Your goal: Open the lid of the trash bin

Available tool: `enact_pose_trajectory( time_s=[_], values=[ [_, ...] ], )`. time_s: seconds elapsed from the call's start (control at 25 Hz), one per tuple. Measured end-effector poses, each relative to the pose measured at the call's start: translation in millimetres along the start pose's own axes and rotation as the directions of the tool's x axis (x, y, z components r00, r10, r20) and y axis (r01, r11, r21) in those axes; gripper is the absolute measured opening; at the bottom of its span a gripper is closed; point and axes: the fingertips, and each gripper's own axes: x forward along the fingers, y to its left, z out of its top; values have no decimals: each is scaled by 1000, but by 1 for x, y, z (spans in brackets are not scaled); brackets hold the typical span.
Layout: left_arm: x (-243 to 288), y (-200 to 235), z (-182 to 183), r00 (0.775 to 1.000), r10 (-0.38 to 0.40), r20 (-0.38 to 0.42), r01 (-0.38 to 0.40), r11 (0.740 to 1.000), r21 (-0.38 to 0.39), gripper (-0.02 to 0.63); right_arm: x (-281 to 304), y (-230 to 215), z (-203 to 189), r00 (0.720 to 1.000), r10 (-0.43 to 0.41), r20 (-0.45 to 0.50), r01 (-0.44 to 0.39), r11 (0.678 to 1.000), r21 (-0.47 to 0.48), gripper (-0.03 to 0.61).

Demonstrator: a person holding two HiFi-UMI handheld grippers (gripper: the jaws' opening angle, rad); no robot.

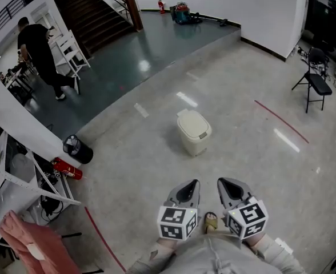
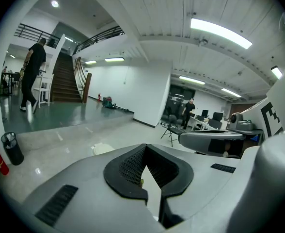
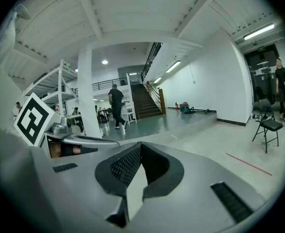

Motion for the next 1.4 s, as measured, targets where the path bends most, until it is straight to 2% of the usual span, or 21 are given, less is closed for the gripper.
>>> enact_pose_trajectory(
  time_s=[0.32,0.6,1.04,1.4],
  values=[
    [64,7,16,999,51,6,-51,999,-9,5,40,-57,14,998,56,-12,-56,998,-26,-1],
    [94,17,24,996,86,-2,-86,996,-7,5,59,-79,16,996,88,-22,-89,996,-30,-1],
    [136,40,26,994,99,-49,-98,995,22,5,94,-105,6,994,83,-72,-83,997,-4,0],
    [184,81,18,990,97,-106,-99,995,-13,5,158,-130,3,991,75,-112,-74,997,12,0]
  ],
)
